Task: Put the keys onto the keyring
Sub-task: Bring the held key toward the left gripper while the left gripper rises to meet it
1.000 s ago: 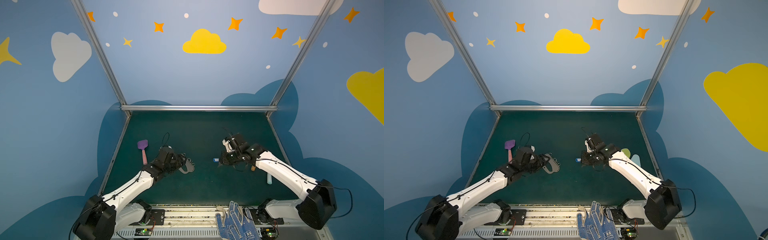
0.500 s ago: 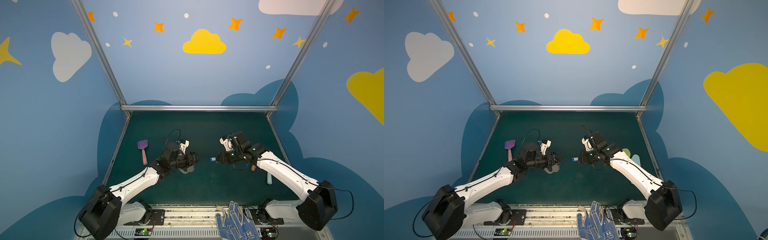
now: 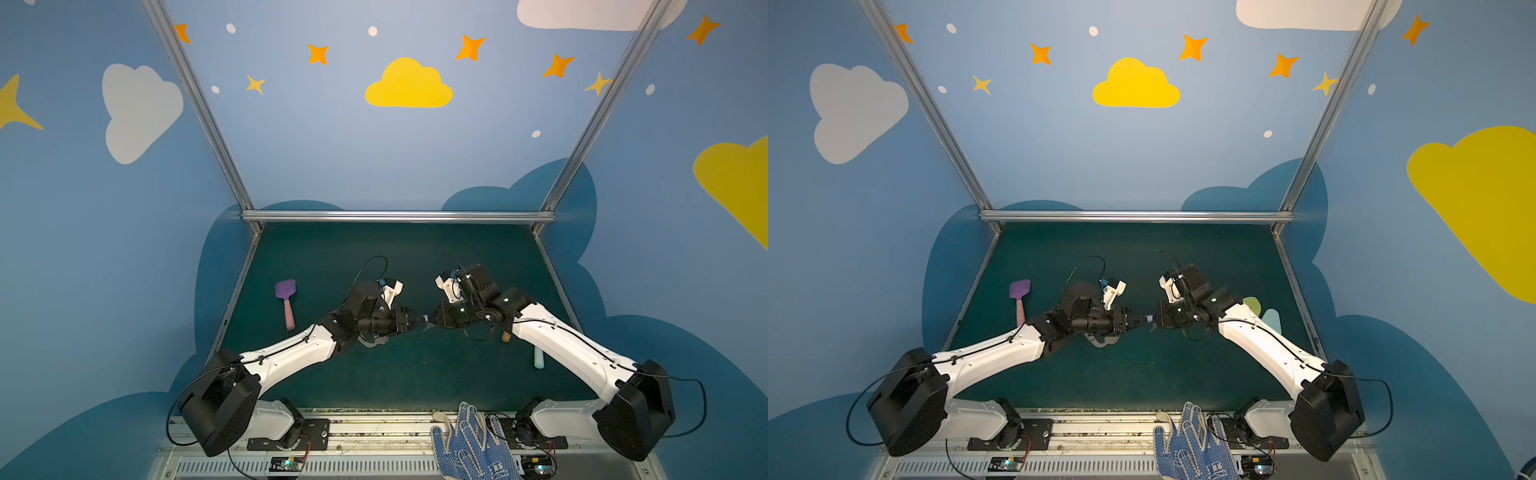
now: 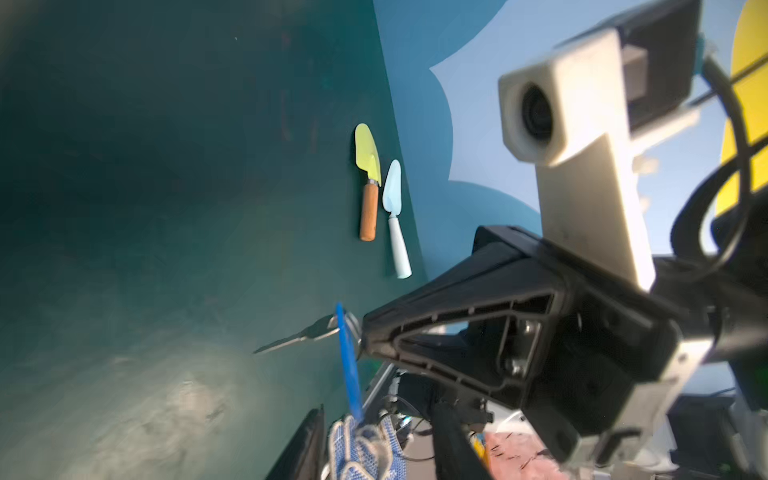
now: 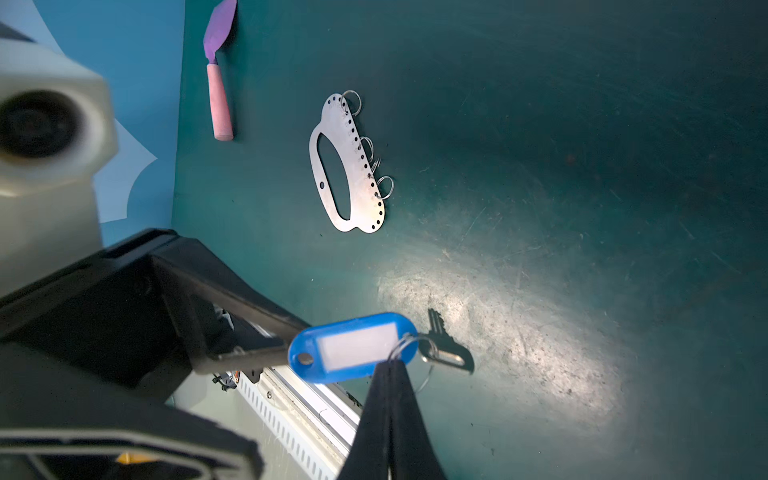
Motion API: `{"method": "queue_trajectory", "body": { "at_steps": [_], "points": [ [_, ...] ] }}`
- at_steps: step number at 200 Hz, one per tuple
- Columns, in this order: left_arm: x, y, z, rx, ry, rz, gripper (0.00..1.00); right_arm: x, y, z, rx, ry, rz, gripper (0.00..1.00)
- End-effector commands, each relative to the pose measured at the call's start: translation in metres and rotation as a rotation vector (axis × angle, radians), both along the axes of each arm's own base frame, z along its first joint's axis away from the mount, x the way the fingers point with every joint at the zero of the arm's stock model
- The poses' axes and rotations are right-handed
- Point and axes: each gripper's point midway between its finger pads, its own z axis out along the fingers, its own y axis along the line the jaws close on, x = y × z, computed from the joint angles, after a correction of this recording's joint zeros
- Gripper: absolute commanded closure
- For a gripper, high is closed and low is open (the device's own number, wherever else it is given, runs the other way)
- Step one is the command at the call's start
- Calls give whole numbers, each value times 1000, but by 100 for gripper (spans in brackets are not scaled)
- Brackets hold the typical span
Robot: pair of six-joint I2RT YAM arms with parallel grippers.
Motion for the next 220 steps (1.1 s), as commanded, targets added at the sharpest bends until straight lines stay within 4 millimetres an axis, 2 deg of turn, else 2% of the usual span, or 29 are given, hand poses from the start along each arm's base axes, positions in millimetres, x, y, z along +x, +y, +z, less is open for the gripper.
{"method": "queue_trajectory", "body": {
  "at_steps": [1, 37, 58, 103, 108, 118, 131, 151, 165, 201, 220],
  "points": [
    [2, -5, 7, -3, -29, -19, 68, 2, 5, 19, 37, -44, 10, 100],
    [3, -3, 7, 1, -40, -10, 90, -2, 6, 28, 75, -41, 14, 100],
    [3, -1, 5, 17, -47, 0, 96, -4, 7, 33, 124, -31, 8, 100],
    [5, 11, 0, 46, -59, 48, 96, -6, 8, 46, 238, -16, -2, 100],
    [5, 12, 1, 45, -61, 53, 94, -7, 8, 47, 251, -10, 1, 100],
    [5, 13, 2, 45, -64, 56, 81, -8, 10, 48, 272, 2, 11, 100],
    [6, 15, 2, 48, -69, 63, 78, -10, 14, 50, 302, 19, 27, 100],
    [10, 22, -4, 89, -70, 104, 64, -12, 19, 51, 340, 48, 37, 100],
    [14, 28, -10, 116, -55, 155, 42, -11, 19, 50, 352, 66, 31, 100],
    [18, 43, -12, 149, -65, 226, 43, -7, 20, 49, 409, 104, 5, 100],
    [19, 52, -14, 185, -72, 255, 48, -3, 21, 53, 441, 110, -6, 100]
  ]
}}
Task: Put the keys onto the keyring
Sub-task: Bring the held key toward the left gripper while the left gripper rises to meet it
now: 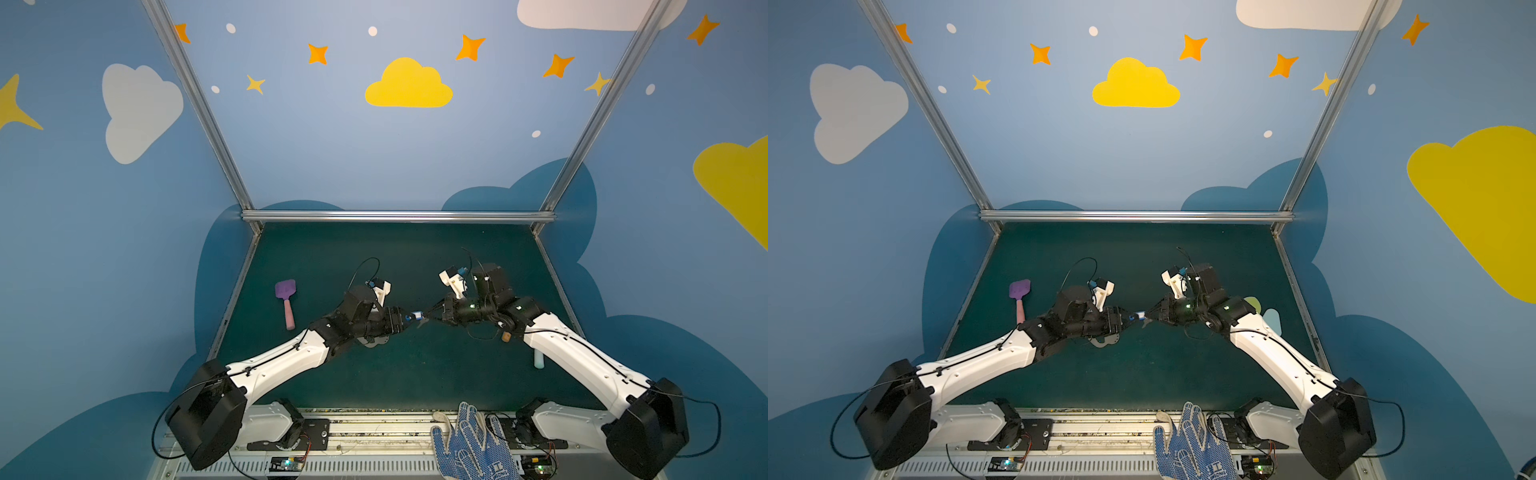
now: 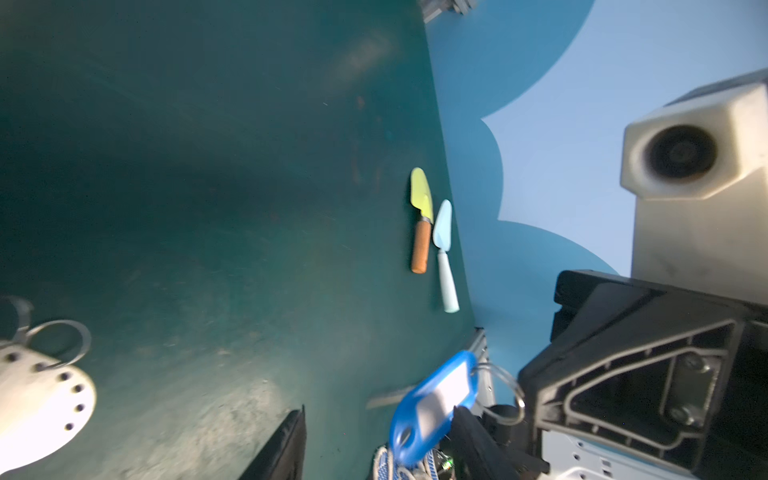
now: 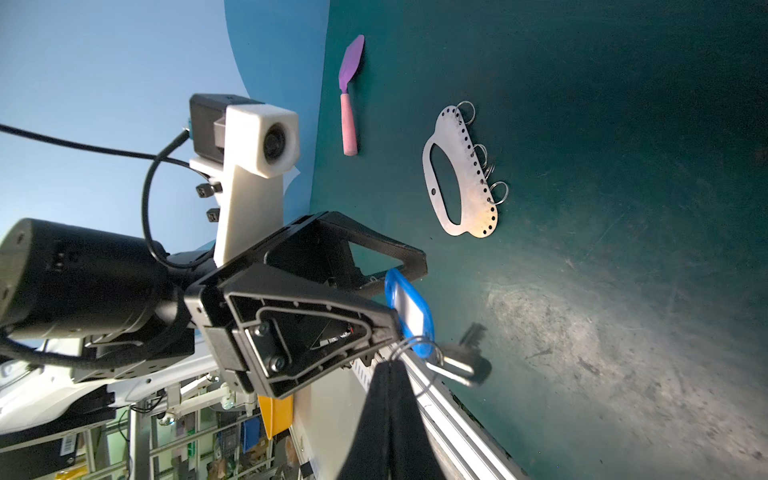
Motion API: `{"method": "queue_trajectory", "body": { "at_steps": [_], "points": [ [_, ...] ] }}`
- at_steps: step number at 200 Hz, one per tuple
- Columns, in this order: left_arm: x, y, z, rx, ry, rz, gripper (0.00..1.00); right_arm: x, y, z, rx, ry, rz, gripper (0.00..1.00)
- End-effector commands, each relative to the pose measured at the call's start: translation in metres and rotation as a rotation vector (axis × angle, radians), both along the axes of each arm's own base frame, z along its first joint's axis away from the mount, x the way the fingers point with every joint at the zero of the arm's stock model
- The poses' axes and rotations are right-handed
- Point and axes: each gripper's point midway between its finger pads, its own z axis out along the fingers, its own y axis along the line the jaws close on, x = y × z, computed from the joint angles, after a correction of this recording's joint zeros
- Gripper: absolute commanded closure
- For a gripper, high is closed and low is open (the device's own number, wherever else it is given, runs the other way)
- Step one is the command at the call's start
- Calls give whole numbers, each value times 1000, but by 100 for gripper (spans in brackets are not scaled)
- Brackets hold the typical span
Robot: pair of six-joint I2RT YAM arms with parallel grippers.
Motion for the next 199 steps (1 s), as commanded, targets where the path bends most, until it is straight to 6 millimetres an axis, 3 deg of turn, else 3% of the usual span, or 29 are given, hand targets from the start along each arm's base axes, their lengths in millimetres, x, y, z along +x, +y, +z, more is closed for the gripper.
{"method": "queue_trajectory", "body": {
  "at_steps": [1, 33, 89, 114, 143, 177, 199],
  "points": [
    [6, 16, -2, 56, -19, 67, 48, 4, 5, 11, 73, 8, -1, 100],
    [5, 20, 2, 66, -31, 74, 46, 8, 7, 14, 122, 40, -16, 100],
    [-4, 28, 42, -82, -181, 95, 50, 23, 0, 6, 154, 87, -124, 100],
    [-12, 21, 54, -109, -225, 39, 51, 26, -2, 5, 159, 87, -160, 100],
    [-12, 8, 51, -57, -241, -16, 58, 33, -4, 5, 175, 90, -213, 100],
    [-7, -4, 47, -4, -270, -27, 59, 38, -4, -2, 186, 104, -261, 100],
    [2, -4, 42, 84, -311, 14, 63, 40, -4, -7, 191, 118, -281, 100]
  ]
}}
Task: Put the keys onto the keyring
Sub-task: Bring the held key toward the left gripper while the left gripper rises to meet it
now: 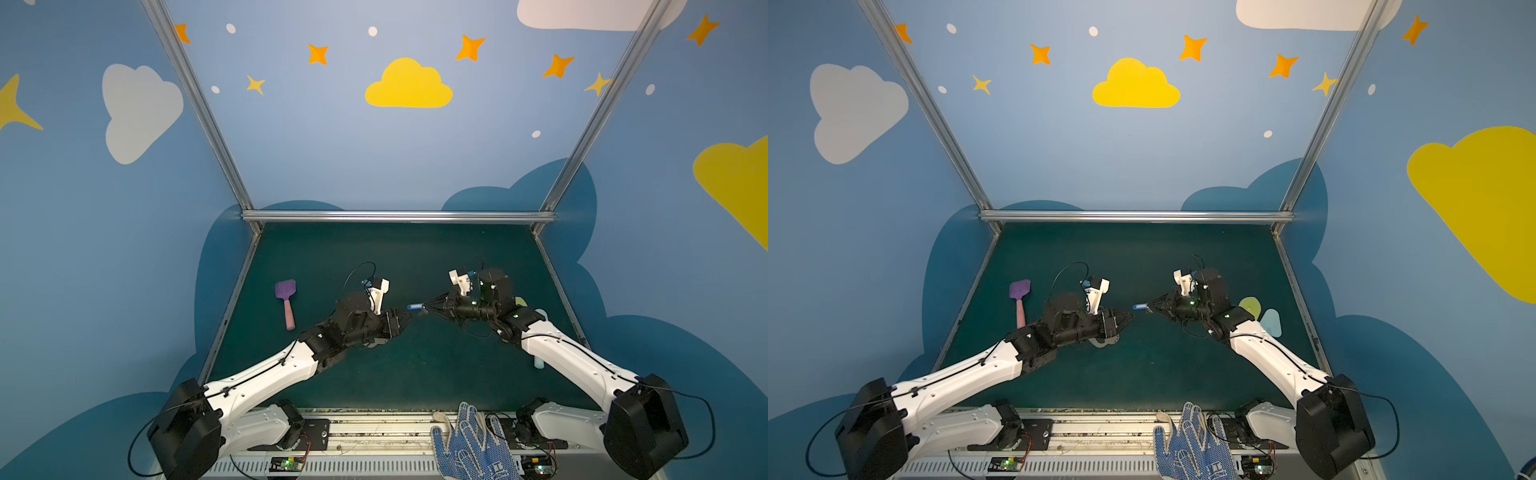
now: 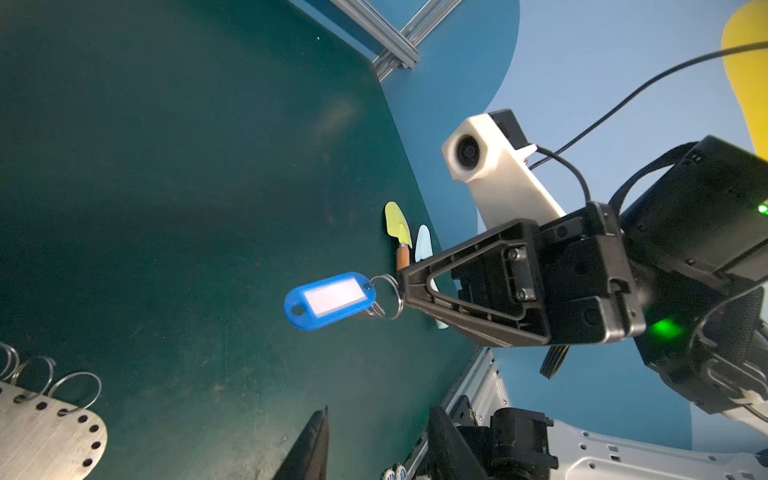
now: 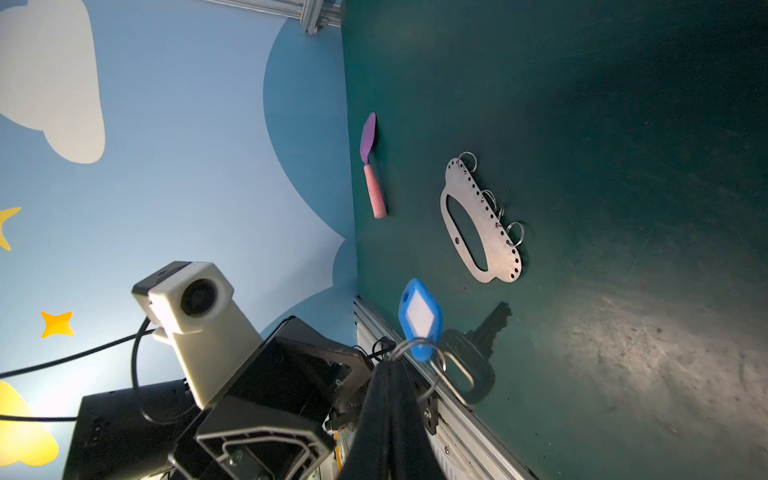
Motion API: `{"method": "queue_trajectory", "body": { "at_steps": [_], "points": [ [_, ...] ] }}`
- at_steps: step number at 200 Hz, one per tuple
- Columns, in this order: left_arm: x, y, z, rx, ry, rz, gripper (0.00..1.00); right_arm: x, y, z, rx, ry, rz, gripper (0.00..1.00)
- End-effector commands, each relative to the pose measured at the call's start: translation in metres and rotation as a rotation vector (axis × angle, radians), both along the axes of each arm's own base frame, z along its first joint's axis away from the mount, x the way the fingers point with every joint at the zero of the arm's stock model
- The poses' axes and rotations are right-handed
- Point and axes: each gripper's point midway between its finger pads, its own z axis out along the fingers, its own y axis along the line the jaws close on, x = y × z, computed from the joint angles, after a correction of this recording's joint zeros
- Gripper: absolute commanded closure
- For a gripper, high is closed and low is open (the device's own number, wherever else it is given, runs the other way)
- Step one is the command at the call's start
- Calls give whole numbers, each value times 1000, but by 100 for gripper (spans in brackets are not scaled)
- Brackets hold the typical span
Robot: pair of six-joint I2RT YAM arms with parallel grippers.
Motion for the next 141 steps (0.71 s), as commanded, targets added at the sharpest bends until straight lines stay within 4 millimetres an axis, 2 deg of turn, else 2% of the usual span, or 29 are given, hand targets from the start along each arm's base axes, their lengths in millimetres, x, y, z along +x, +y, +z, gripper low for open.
{"method": "queue_trajectory", "body": {
  "at_steps": [1, 59, 141],
  "points": [
    [13, -1, 6, 82, -91, 48, 63, 6, 1, 3, 28, -14, -44, 100],
    [26, 1, -9, 204, -265, 148, 62, 10, 4, -2, 37, 3, -69, 100],
    [21, -27, -4, 227, -380, 63, 63, 9, 12, -2, 63, 11, -62, 100]
  ]
}}
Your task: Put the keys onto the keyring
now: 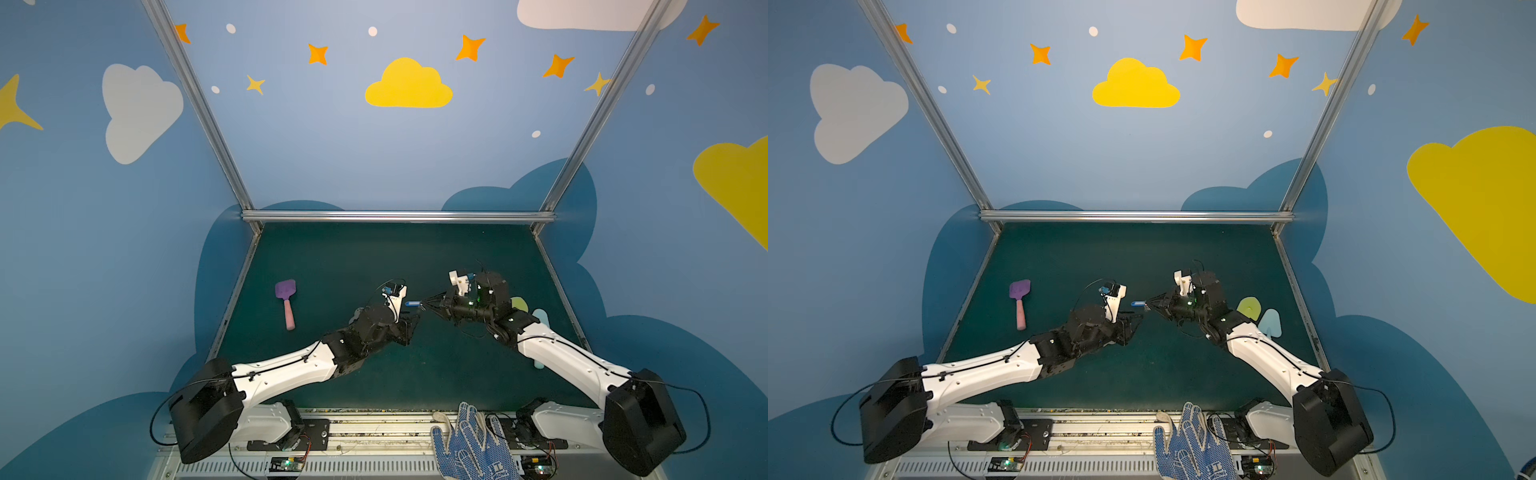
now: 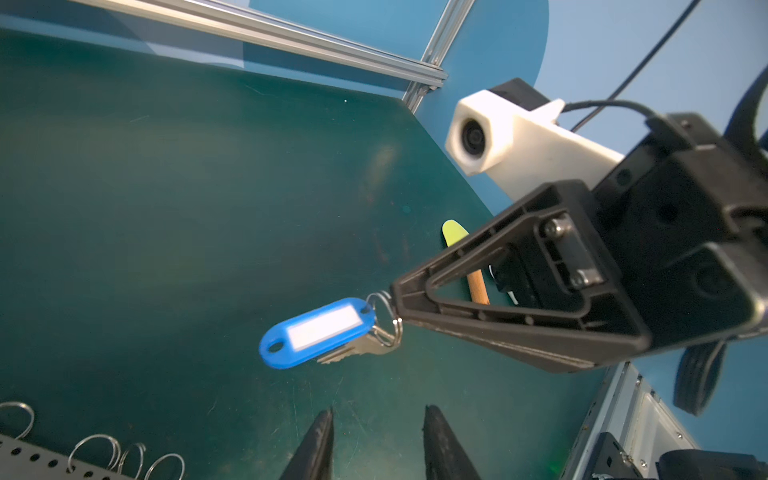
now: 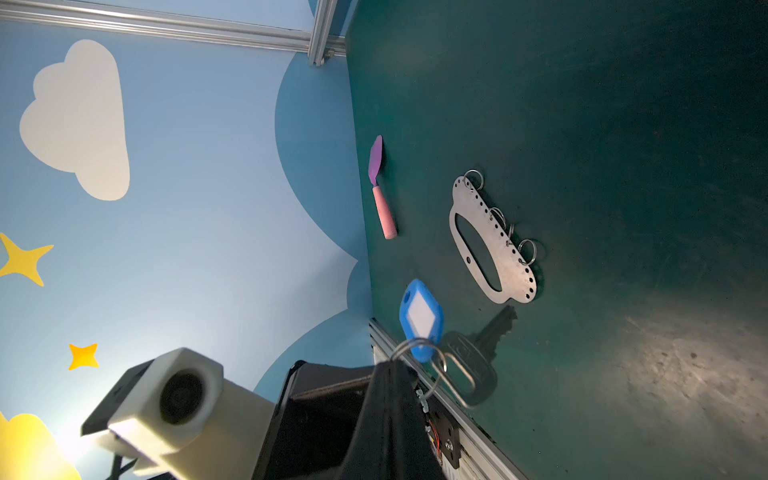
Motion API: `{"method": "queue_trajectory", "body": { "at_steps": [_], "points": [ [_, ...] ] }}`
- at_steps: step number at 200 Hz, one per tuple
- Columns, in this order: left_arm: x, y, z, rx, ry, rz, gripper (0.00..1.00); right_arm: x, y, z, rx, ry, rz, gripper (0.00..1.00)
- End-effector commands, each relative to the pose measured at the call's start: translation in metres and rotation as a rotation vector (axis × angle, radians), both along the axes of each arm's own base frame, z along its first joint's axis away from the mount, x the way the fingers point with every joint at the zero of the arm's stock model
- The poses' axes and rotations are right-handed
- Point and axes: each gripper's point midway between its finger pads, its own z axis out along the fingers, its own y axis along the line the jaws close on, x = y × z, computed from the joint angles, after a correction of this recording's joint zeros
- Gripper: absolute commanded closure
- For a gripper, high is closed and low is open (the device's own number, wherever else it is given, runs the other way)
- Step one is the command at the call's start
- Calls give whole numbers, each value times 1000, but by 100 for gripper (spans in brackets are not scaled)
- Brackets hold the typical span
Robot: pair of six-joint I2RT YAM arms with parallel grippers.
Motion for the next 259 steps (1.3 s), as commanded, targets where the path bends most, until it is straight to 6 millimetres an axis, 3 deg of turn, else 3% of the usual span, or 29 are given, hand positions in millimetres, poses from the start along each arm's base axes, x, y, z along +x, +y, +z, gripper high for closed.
{"method": "queue_trajectory", "body": {
  "at_steps": [1, 64, 174, 203, 234, 259],
  "points": [
    [6, -8, 17, -13, -75, -9, 63, 1, 4, 0, 14, -6, -2, 100],
    [15, -16, 19, 16, -107, -9, 66, -1, 6, 4, 28, -7, 0, 100],
    [26, -5, 20, 84, -146, 61, 96, -7, 11, 9, 54, -6, 22, 100],
    [27, 0, 23, 92, -160, 74, 96, -8, 8, 8, 46, -9, 14, 100],
    [27, 3, 23, 103, -167, 65, 96, -4, -4, 9, 3, -32, -20, 74],
    [27, 5, 26, 78, -129, 20, 96, 0, -18, 15, -43, -100, -28, 71]
  ]
}}
